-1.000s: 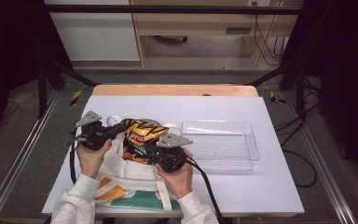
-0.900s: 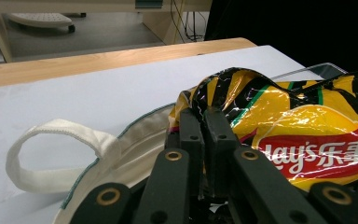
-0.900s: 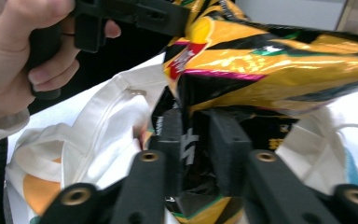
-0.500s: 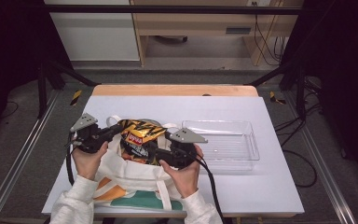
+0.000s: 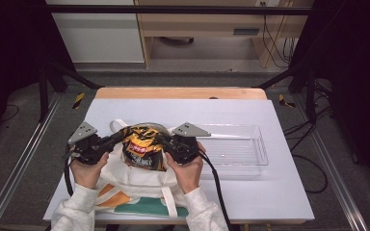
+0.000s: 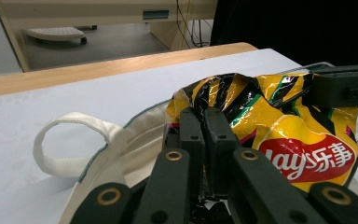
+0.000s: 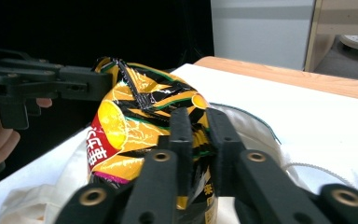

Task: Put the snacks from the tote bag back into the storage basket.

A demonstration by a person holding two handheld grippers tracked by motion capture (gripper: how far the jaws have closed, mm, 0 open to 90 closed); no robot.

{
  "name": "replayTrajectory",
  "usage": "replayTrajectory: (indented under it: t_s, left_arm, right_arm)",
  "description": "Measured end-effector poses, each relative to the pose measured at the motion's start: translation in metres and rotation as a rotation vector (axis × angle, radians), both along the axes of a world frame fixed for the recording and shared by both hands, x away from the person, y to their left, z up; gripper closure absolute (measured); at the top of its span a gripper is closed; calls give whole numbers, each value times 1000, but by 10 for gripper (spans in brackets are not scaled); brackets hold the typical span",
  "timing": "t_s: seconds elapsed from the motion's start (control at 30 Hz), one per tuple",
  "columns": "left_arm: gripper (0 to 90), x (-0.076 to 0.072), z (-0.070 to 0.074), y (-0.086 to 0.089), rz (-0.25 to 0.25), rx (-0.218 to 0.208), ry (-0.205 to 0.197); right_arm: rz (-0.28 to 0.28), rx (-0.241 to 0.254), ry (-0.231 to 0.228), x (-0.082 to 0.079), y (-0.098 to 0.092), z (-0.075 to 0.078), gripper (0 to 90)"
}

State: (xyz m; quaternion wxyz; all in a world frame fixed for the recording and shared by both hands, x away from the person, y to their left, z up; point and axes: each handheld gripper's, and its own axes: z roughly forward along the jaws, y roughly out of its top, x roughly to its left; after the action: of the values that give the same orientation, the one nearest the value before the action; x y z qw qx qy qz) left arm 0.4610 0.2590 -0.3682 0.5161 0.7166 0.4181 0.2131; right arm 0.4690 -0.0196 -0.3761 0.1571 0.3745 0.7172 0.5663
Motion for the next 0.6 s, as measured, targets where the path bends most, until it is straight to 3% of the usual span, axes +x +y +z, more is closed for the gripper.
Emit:
replayTrajectory:
  t_s: [0.1,0.13,0.23,0.3,0.37,0.47,0.53,0.6]
  left_arm:
    - [798,3,0,1,10,6,-15]
    - [685,7,1,3,6,-19,-24]
    - [486,13,1,6,2,-42,-30]
    - [451,21,-2,8,-34,-67,-19]
    - [464,24,-5,8,-56,-73,-24]
    - [657,24,-6,6,-74,-68,-18]
    - [741,23,-5,4,-69,-45,-14]
    - [769,21,-5,2,-60,-33,-5]
  right_arm:
    - [-7,-13,-7,1,1,-1,853]
    - [-12,-14,-6,1,2,-1,865]
    - [-5,-16,-8,2,2,-1,880]
    - [6,-15,-14,3,2,0,889]
    - [10,-26,-19,2,3,0,891]
    - [4,-29,-19,3,3,0,888]
    - [-6,-35,-27,3,3,-1,882]
    - [-14,-37,-28,2,3,0,859]
